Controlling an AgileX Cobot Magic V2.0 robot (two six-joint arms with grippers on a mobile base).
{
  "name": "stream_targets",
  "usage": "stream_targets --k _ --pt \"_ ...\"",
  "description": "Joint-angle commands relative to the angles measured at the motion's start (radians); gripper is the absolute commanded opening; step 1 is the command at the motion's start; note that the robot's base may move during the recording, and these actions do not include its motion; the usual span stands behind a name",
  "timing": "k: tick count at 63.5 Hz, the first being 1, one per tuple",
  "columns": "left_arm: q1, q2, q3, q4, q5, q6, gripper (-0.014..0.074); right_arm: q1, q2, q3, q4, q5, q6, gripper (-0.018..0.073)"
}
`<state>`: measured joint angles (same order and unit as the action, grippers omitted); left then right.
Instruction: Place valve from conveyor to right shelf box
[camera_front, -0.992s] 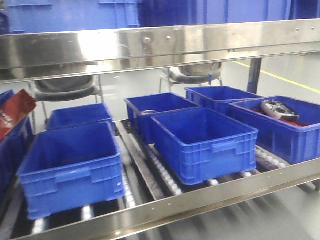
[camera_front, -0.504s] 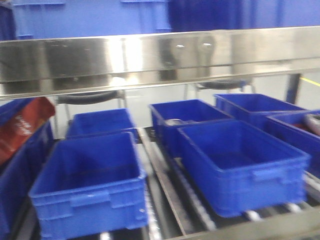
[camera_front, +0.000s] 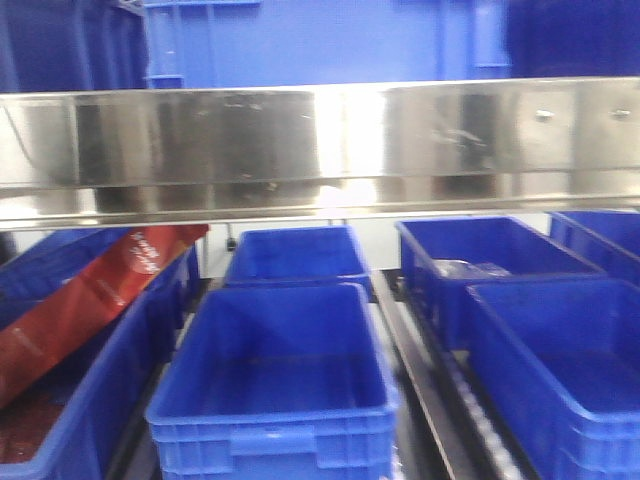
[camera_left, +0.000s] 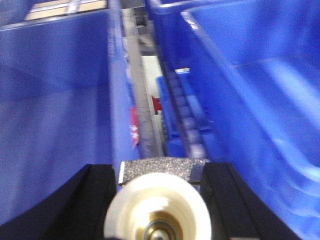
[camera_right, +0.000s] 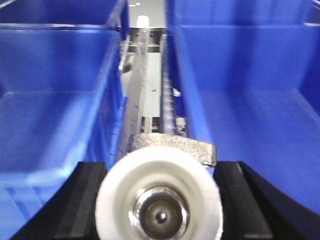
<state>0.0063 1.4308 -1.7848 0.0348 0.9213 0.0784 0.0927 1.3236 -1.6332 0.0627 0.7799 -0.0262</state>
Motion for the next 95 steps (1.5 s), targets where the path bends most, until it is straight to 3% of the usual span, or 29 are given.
stream_targets --k 1,95 --pt "-0.005 -0.007 -0.013 -0.005 -0.049 -0.004 -0.0111 -0.002 -0.017 -0.019 -0.009 -0.071 0.0 -0.0152" --pt "-0.005 -0.007 -0.013 -0.005 -0.049 -0.004 -0.0111 -0.002 -0.017 -0.019 -0.009 -0.071 0.0 -0.0152"
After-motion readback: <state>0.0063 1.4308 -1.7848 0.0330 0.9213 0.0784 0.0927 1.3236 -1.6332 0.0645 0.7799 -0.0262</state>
